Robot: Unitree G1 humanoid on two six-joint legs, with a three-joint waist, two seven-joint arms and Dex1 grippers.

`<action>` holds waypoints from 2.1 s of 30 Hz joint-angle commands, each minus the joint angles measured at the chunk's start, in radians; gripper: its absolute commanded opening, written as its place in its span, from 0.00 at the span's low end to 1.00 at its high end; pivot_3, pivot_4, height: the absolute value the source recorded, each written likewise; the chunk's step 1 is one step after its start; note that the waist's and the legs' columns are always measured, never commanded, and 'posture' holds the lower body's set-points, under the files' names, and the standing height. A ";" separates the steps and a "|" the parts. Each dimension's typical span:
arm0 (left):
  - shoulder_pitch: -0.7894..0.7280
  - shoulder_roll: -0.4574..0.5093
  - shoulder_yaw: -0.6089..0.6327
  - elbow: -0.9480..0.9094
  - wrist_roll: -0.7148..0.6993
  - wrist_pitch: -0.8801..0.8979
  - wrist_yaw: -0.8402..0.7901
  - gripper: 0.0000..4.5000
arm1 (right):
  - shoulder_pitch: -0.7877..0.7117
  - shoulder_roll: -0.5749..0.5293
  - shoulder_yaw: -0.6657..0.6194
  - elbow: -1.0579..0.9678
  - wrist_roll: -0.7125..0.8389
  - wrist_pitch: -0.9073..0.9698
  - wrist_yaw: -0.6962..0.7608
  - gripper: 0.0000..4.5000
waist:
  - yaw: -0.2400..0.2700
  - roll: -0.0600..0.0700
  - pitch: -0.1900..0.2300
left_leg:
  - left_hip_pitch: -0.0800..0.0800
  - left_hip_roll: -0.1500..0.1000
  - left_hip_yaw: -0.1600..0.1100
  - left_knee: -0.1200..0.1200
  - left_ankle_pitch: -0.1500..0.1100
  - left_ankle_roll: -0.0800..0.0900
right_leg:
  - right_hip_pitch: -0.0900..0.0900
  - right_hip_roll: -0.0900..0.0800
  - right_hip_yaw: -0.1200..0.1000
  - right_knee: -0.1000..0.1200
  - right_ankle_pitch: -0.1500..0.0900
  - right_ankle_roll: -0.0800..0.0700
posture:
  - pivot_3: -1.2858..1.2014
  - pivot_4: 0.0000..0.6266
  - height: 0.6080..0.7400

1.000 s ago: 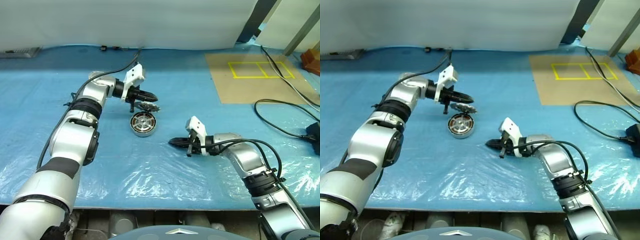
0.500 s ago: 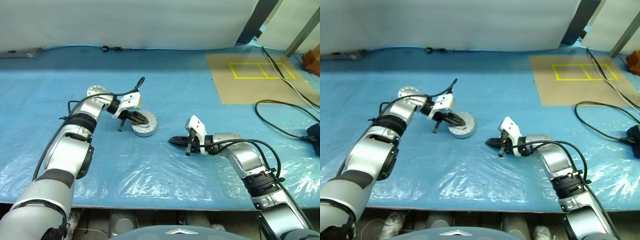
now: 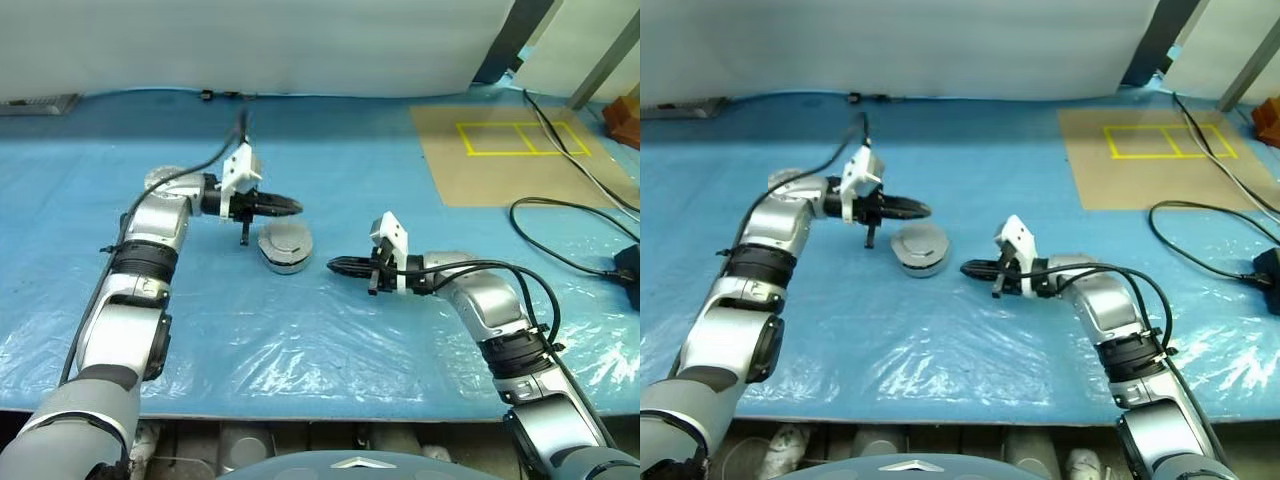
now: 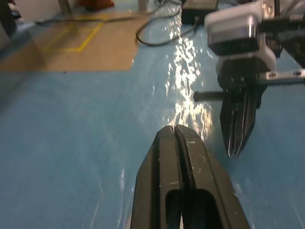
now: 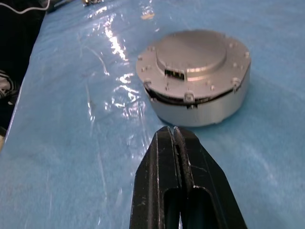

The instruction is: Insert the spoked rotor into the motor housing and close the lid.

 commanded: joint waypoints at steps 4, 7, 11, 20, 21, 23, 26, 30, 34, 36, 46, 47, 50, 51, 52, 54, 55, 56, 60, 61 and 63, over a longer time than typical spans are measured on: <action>0.180 0.074 0.148 -0.393 -0.163 0.282 0.236 0.01 | -0.131 0.036 -0.018 -0.023 0.006 -0.021 -0.026 0.00 | -0.012 0.001 0.001 | 0.000 0.000 0.000 -0.001 0.000 0.000 | -0.001 0.000 0.000 0.000 0.000 0.000 | 0.52 0.24 1.00; 0.280 0.064 0.197 -0.488 -0.193 0.327 0.355 0.00 | -0.173 0.072 -0.011 0.036 -0.014 -0.052 -0.050 0.20 | -0.018 0.001 0.001 | 0.001 0.000 0.000 0.000 0.000 0.000 | -0.001 0.000 0.000 0.000 0.000 0.000 | 0.52 0.24 1.00; 0.440 0.023 0.255 -0.616 -0.227 0.375 0.517 0.00 | -0.211 0.116 0.015 0.189 -0.068 -0.131 -0.061 0.50 | -0.024 0.001 0.001 | 0.000 0.000 0.000 0.001 0.000 0.000 | -0.001 0.000 -0.001 0.000 0.000 0.000 | 0.52 0.24 1.00; 0.648 0.010 0.273 -0.761 -0.276 0.377 0.652 0.00 | -0.314 0.213 0.032 0.380 -0.116 -0.216 -0.024 0.99 | -0.033 0.001 0.001 | -0.002 0.002 0.000 0.000 0.000 0.000 | -0.003 0.000 -0.002 0.000 -0.001 -0.001 | 0.52 0.24 1.00; 0.659 0.011 0.280 -0.770 -0.288 0.381 0.663 0.00 | -0.318 0.218 0.040 0.378 -0.112 -0.205 -0.003 0.99 | -0.032 0.001 0.001 | -0.002 0.002 0.000 0.000 0.000 0.000 | -0.003 0.000 -0.002 0.000 -0.001 -0.002 | 0.52 0.24 1.00; 0.673 0.016 0.286 -0.781 -0.307 0.383 0.675 0.00 | -0.319 0.220 0.055 0.372 -0.112 -0.196 0.031 0.99 | -0.032 0.001 0.001 | 0.000 0.002 0.000 0.001 0.000 0.000 | -0.003 0.000 -0.002 0.000 -0.001 -0.002 | 0.52 0.24 1.00; 0.698 0.030 0.286 -0.780 -0.313 0.372 0.674 0.00 | -0.313 0.227 0.088 0.351 -0.122 -0.198 0.068 0.99 | -0.035 0.001 0.001 | 0.000 0.002 0.000 0.001 0.000 0.000 | -0.003 0.000 -0.002 0.000 0.000 0.000 | 0.52 0.24 1.00; 0.703 0.042 0.280 -0.770 -0.312 0.362 0.684 0.00 | -0.333 0.253 0.094 0.415 -0.160 -0.253 0.044 0.99 | -0.043 0.001 0.001 | 0.000 0.002 0.000 0.001 0.000 0.000 | -0.003 0.000 -0.003 0.000 0.000 -0.001 | 0.52 0.24 1.00; 0.724 0.050 0.250 -0.781 -0.310 0.349 0.673 0.00 | -0.360 0.293 0.094 0.508 -0.222 -0.371 -0.020 0.99 | -0.050 0.001 0.001 | 0.000 0.002 0.000 0.002 0.000 0.000 | -0.003 0.000 -0.002 0.002 -0.002 -0.004 | 0.52 0.24 1.00; 0.737 0.052 0.238 -0.788 -0.310 0.336 0.662 0.00 | -0.368 0.307 0.092 0.536 -0.234 -0.397 -0.032 0.99 | -0.052 0.001 0.001 | 0.000 0.002 0.000 0.002 0.000 0.000 | -0.003 0.000 -0.002 0.002 -0.002 -0.004 | 0.52 0.24 1.00; 0.816 0.129 0.214 -0.752 -0.243 0.231 0.601 0.00 | -0.337 0.319 0.113 0.591 -0.271 -0.429 -0.019 0.99 | -0.052 0.001 0.001 | 0.002 0.002 0.000 0.002 0.001 0.002 | -0.003 0.000 -0.002 0.001 -0.002 -0.004 | 0.52 0.24 1.00; 0.819 0.135 0.216 -0.747 -0.241 0.228 0.598 0.00 | -0.336 0.323 0.112 0.601 -0.276 -0.434 -0.024 0.99 | -0.052 0.001 0.001 | 0.002 0.002 0.000 0.002 0.001 0.002 | -0.003 0.000 -0.002 0.002 -0.002 -0.004 | 0.52 0.24 1.00; 0.820 0.144 0.218 -0.734 -0.239 0.221 0.599 0.00 | -0.339 0.330 0.112 0.629 -0.295 -0.459 -0.043 0.99 | -0.052 0.001 0.001 | 0.003 0.002 0.000 0.002 0.000 0.001 | -0.003 0.000 -0.002 0.003 -0.002 -0.004 | 0.52 0.24 1.00; 0.818 0.145 0.218 -0.732 -0.239 0.223 0.601 0.00 | -0.341 0.331 0.117 0.644 -0.314 -0.484 -0.062 0.99 | -0.053 0.001 0.001 | 0.004 0.002 0.000 0.002 0.000 0.000 | -0.002 0.000 -0.002 0.003 -0.002 -0.004 | 0.52 0.24 1.00; 0.816 0.145 0.218 -0.730 -0.240 0.224 0.604 0.00 | -0.344 0.332 0.122 0.664 -0.334 -0.509 -0.084 0.99 | -0.053 0.001 0.001 | 0.004 0.002 0.000 0.002 0.000 0.000 | -0.002 0.000 -0.002 0.003 -0.002 -0.004 | 0.52 0.24 1.00; 0.809 0.138 0.220 -0.728 -0.247 0.227 0.611 0.00 | -0.347 0.335 0.125 0.699 -0.355 -0.541 -0.101 0.99 | -0.053 0.001 0.000 | 0.004 0.002 0.000 0.002 0.000 0.000 | -0.002 0.000 -0.002 0.003 -0.002 -0.004 | 0.52 0.24 1.00; 0.807 0.137 0.217 -0.728 -0.247 0.227 0.612 0.00 | -0.347 0.336 0.123 0.710 -0.361 -0.553 -0.107 0.99 | -0.053 0.001 0.000 | 0.005 0.002 0.000 0.002 0.000 0.000 | -0.002 0.000 -0.002 0.004 -0.002 -0.004 | 0.52 0.24 1.00; 0.808 0.140 0.211 -0.728 -0.241 0.226 0.610 0.00 | -0.347 0.337 0.122 0.717 -0.362 -0.560 -0.107 0.99 | -0.053 0.001 0.000 | 0.005 0.002 0.000 0.002 0.000 0.000 | -0.001 0.000 -0.002 0.004 -0.002 -0.004 | 0.52 0.24 1.00; 0.796 0.138 0.213 -0.721 -0.245 0.231 0.616 0.00 | -0.337 0.326 0.125 0.709 -0.357 -0.572 -0.066 0.80 | -0.053 0.001 0.000 | 0.006 0.002 0.000 0.003 0.000 0.000 | 0.000 0.000 -0.001 0.004 -0.002 -0.004 | 0.52 0.24 1.00; 0.793 0.140 0.212 -0.719 -0.243 0.230 0.616 0.00 | -0.336 0.321 0.128 0.704 -0.357 -0.570 -0.053 0.71 | -0.052 0.001 0.000 | 0.006 0.002 0.001 0.003 0.000 0.000 | 0.000 0.000 -0.001 0.005 -0.002 -0.004 | 0.52 0.24 1.00; 0.790 0.143 0.208 -0.716 -0.242 0.229 0.614 0.00 | -0.335 0.315 0.131 0.702 -0.360 -0.564 -0.041 0.65 | -0.052 0.001 0.000 | 0.006 0.002 0.000 0.003 0.000 0.000 | 0.000 0.000 -0.001 0.006 -0.003 -0.004 | 0.52 0.24 1.00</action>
